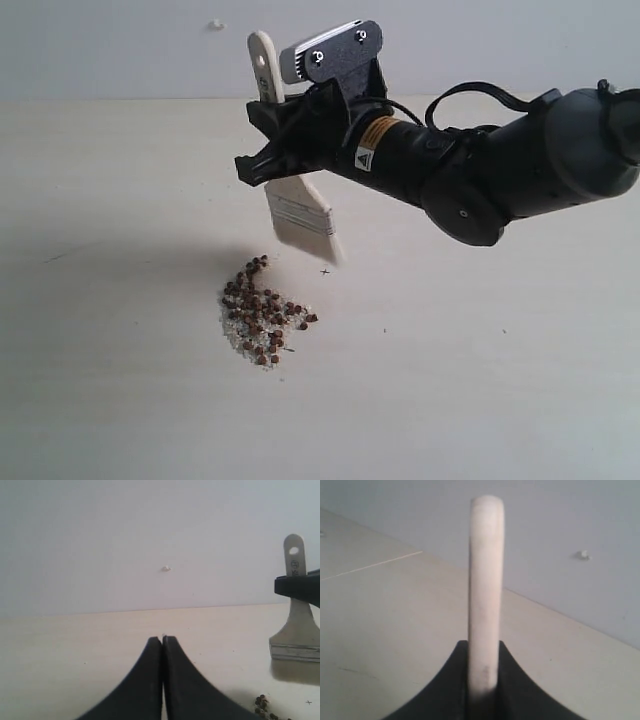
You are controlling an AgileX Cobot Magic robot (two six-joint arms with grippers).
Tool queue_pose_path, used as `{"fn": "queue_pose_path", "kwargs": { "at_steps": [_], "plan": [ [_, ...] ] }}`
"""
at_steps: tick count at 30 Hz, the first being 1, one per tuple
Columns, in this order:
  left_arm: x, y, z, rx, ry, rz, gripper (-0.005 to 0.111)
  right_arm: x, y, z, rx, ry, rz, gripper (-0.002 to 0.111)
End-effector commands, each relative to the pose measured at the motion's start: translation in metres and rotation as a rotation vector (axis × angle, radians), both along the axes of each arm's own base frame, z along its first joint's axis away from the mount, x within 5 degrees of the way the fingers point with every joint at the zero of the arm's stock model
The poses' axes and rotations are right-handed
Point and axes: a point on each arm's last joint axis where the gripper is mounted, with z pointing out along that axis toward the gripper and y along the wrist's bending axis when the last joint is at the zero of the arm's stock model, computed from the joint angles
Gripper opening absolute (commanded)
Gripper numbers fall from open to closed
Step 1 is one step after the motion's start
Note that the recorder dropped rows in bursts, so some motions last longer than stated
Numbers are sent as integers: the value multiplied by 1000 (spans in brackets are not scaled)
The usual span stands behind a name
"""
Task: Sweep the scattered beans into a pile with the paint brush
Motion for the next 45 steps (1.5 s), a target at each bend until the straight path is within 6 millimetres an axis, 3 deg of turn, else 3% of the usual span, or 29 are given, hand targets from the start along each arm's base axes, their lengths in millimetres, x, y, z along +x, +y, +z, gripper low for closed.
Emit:
{"fn": "queue_pose_path", "kwargs": {
  "at_steps": [1, 13, 21, 28, 31, 39, 45],
  "plan": [
    [0, 0, -1, -5, 1, -8, 0, 3, 4, 1, -103, -171, 39, 0],
    [0, 0, -1, -5, 1, -8, 0, 15, 42, -44, -215, -348, 361, 0],
    [0, 0, -1, -5, 1, -8, 0, -4, 56, -58, -215, -217, 696, 0],
    [0, 0, -1, -5, 1, -8, 0, -8, 56, -61, -194, -115, 722, 0],
    [0, 0, -1, -5, 1, -8, 0, -3, 55, -55, -201, -107, 661, 0],
    [0, 0, -1, -5, 1, -8, 0, 24, 35, -3, -292, -78, 254, 0],
    [0, 0, -1, -5, 1, -8, 0, 28, 6, 34, -284, 152, -92, 0]
  ]
}}
